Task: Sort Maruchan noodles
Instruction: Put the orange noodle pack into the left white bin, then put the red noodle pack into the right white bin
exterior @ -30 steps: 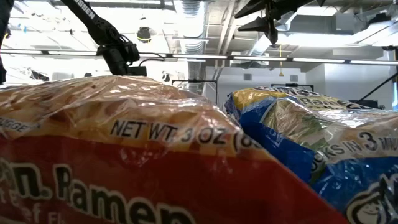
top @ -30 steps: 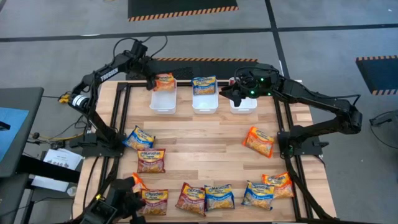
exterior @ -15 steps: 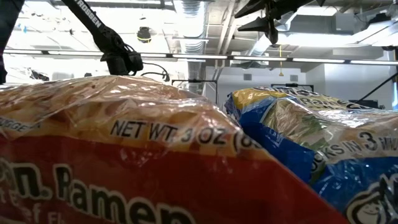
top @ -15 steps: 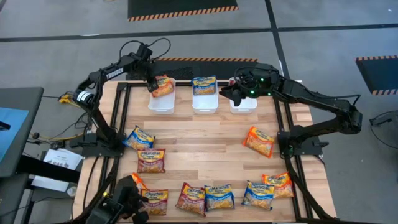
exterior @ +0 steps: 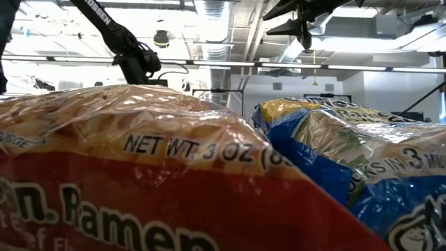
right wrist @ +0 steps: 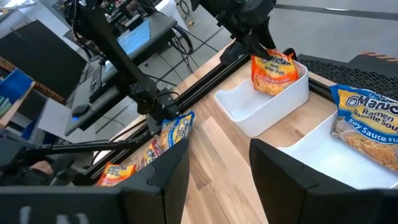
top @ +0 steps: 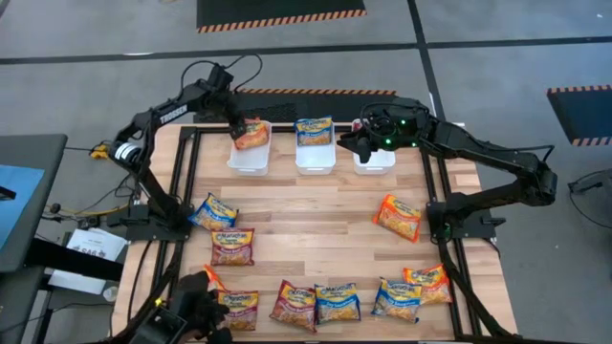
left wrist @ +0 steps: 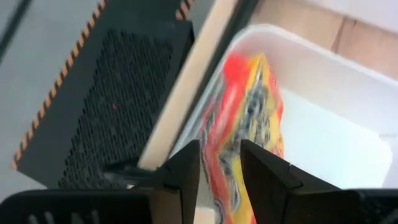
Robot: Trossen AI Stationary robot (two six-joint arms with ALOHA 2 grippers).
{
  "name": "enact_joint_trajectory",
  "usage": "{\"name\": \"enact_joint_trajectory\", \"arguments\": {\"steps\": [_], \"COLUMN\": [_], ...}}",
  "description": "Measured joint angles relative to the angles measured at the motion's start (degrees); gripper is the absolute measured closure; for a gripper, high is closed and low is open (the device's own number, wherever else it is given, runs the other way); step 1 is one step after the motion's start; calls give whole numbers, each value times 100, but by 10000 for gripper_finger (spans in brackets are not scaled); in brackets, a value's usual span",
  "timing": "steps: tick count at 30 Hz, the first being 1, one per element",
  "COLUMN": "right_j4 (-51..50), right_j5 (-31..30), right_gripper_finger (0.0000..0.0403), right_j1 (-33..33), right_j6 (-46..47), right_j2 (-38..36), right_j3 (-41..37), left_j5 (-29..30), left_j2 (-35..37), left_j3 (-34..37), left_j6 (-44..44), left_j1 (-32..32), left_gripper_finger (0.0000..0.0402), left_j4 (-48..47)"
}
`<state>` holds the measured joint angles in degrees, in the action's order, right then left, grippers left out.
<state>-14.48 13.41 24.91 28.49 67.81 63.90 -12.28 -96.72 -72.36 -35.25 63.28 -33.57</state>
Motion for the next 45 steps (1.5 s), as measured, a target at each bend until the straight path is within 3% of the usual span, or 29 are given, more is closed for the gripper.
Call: {"name": "enact_joint_trajectory", "arguments": {"steps": [7,15,19,25,29,37,45], "right_j4": [-2,0,139,594,981,2610,4797], "right_j5": [0,0,5,121,438,623,617], "right_gripper_finger": [211,211,211,211,211,211,211], "right_j1": [0,0,31,37,31,-205,-554], "right_j6": [-2,-2,-31,-35,172,299,120], "right_j2": [0,0,0,0,0,-2,-11], "right_j3": [0,0,0,0,0,0,-2], "left_j5": [-94,-325,-1109,-3088,-3703,-3803,-3371], "left_j2": [64,67,71,78,168,725,1284], "left_j3": [-9,-926,-1712,-2866,-3325,-3329,-3329], "left_j6": [302,464,843,1039,782,246,1146], "left_j1": [0,-2,-35,-335,-805,-2230,-3210], "left_gripper_finger": [297,297,297,297,297,297,297], "left_j4": [370,-678,-1611,-2941,-3465,-3823,-3933]}}
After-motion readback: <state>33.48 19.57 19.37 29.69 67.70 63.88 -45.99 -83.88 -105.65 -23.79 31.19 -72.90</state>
